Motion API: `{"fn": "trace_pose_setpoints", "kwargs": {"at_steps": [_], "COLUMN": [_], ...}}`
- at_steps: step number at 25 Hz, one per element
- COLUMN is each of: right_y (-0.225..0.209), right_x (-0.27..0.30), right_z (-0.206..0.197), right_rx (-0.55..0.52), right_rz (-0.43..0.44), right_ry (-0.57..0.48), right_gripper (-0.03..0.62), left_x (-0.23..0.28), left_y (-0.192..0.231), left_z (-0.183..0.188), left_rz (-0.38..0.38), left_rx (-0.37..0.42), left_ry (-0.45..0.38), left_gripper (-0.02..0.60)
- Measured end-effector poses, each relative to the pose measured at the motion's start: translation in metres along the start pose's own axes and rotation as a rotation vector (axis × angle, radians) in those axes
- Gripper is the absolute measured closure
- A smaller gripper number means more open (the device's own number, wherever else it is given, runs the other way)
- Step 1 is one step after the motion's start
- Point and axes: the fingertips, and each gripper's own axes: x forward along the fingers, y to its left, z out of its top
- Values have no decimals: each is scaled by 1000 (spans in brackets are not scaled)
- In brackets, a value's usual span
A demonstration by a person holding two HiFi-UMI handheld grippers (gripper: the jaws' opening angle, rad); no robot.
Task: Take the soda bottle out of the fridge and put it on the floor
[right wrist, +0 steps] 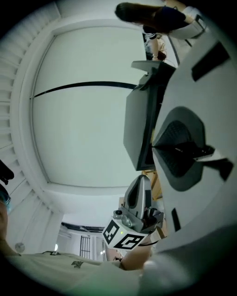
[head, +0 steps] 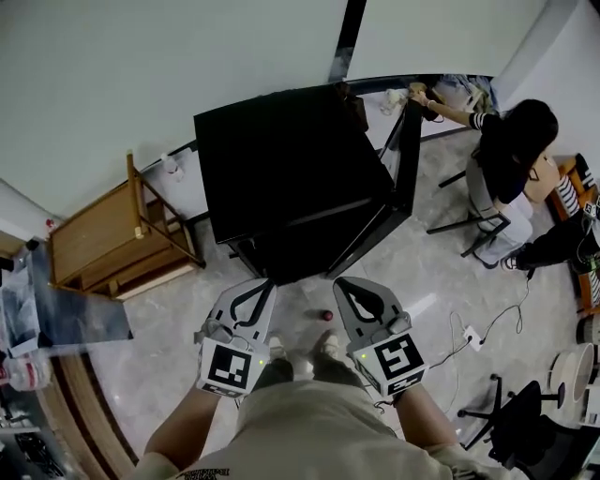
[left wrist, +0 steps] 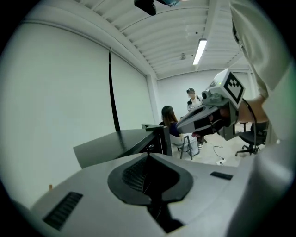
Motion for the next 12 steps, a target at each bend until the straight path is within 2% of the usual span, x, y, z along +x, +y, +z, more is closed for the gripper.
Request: {"fn": "trace_pose_setpoints", "kwargs": {"at_steps": [3, 5, 8, 12], "right_y": [17, 21, 21, 23], "right_x": [-1, -6, -15, -21], "right_z": [31, 50, 77, 95], "right_rx": [-23, -13, 0, -34], "right_rz": [26, 23, 10, -2], "right_ry": [-67, -118, -194, -229], "right_gripper": [599, 599, 599, 599], "left_x": [-24, -36, -51, -67], "left_y": [16, 27, 40, 50], "left_z": [11, 25, 42, 56], "left_rz": [41, 75, 128, 143], "left_rx": [-1, -1, 36, 37], "left_ry": [-21, -63, -106, -143], "left_gripper": [571, 571, 571, 571]}}
